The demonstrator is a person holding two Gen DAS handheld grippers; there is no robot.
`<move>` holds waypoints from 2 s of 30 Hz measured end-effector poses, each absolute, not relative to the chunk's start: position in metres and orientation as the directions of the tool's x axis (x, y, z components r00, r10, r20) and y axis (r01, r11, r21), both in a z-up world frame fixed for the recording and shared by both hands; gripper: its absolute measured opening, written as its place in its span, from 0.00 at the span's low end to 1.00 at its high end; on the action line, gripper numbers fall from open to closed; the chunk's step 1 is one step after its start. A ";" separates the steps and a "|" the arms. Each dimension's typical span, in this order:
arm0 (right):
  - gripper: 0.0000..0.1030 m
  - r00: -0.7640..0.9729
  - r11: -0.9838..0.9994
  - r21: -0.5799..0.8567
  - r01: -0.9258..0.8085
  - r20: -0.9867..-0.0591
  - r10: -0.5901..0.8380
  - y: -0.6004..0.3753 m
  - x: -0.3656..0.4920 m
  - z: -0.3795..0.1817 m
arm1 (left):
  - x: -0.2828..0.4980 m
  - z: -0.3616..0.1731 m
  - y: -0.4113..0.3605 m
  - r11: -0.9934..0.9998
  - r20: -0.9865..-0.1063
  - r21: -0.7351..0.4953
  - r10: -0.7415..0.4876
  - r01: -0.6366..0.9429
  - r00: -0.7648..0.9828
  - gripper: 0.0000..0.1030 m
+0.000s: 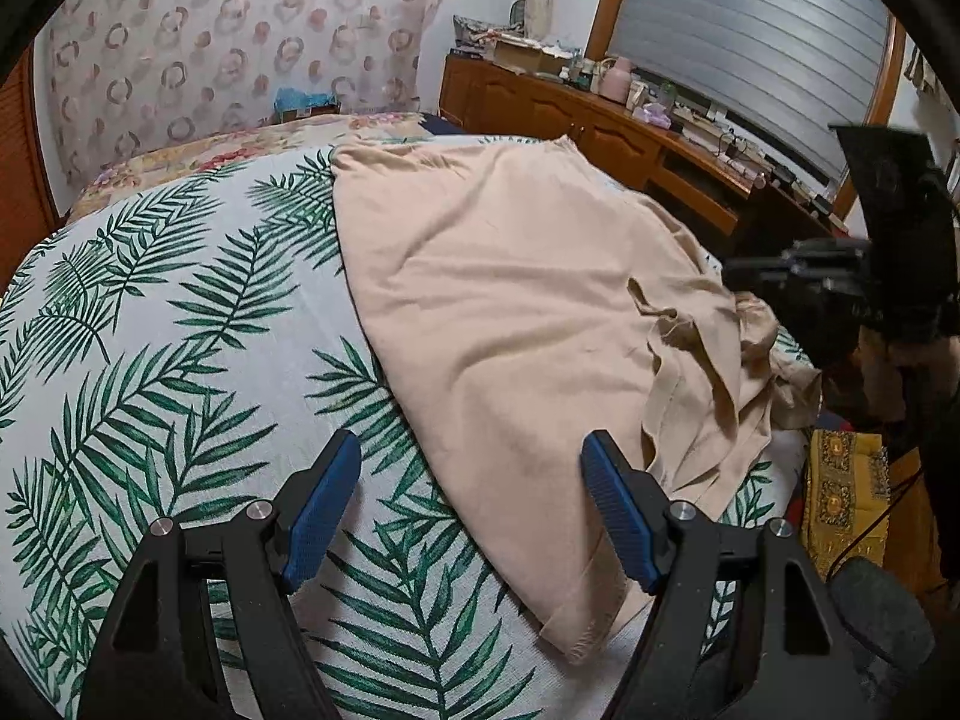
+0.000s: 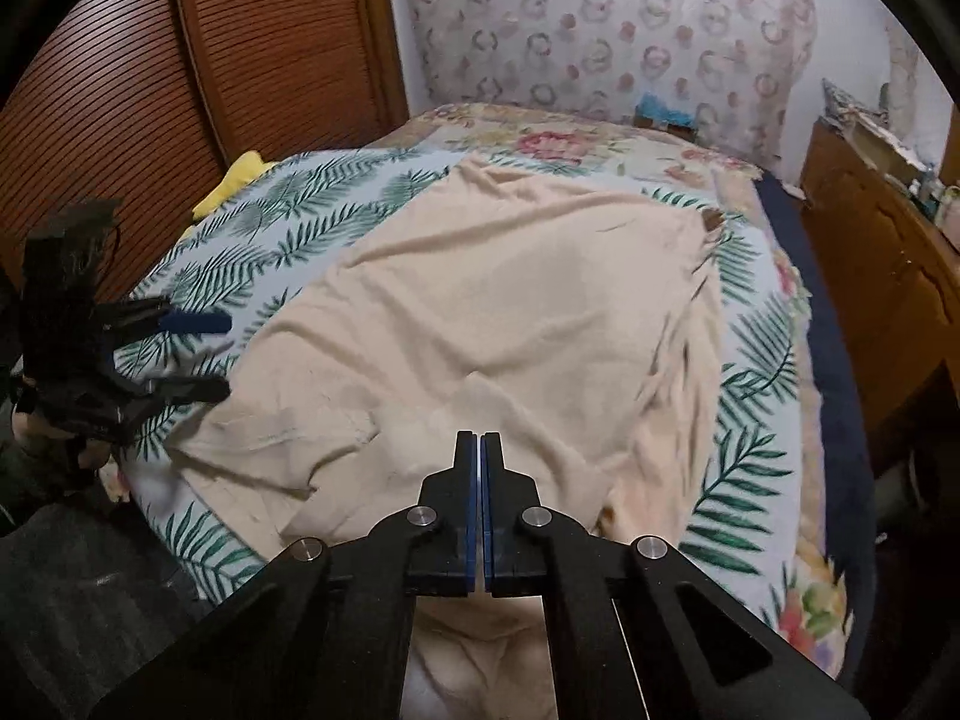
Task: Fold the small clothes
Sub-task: 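Grasp the shirt hem with the right tool and pull it straight, then grasp the shirt hem with both tools and lift it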
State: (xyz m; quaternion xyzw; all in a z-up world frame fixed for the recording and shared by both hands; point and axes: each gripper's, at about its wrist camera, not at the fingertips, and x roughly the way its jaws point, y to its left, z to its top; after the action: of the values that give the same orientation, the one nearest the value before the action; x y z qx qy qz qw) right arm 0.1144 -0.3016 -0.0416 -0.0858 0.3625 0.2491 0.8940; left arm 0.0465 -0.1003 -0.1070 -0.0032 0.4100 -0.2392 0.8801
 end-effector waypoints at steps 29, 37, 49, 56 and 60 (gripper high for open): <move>0.07 0.586 0.840 -0.029 -0.542 -0.729 0.354 -0.290 0.098 -0.058 | 0.016 -0.112 -0.099 0.875 -0.776 -0.167 -0.401 0.454 0.486 0.75; 0.07 0.573 0.874 -0.038 -0.484 -0.768 0.284 -0.324 0.054 -0.067 | 0.015 -0.101 -0.100 0.873 -0.759 -0.164 -0.409 0.460 0.506 0.75; 0.46 0.670 0.929 -0.036 -0.369 -0.703 0.239 -0.336 0.048 -0.052 | 0.023 -0.100 -0.105 0.871 -0.750 -0.181 -0.423 0.457 0.509 0.75; 0.47 0.646 0.947 0.024 -0.320 -0.726 0.237 -0.336 0.067 -0.089 | 0.023 -0.105 -0.114 0.862 -0.758 -0.175 -0.426 0.475 0.494 0.75; 0.47 0.627 0.946 0.054 -0.318 -0.737 0.253 -0.337 0.071 -0.101 | 0.022 -0.107 -0.117 0.857 -0.758 -0.181 -0.435 0.483 0.487 0.70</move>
State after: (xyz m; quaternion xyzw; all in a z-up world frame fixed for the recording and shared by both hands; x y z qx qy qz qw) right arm 0.0712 -0.3366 -0.1014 -0.0407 0.4016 0.1585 0.9011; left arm 0.0221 -0.1169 -0.1068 0.0281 0.4309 -0.2664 0.8617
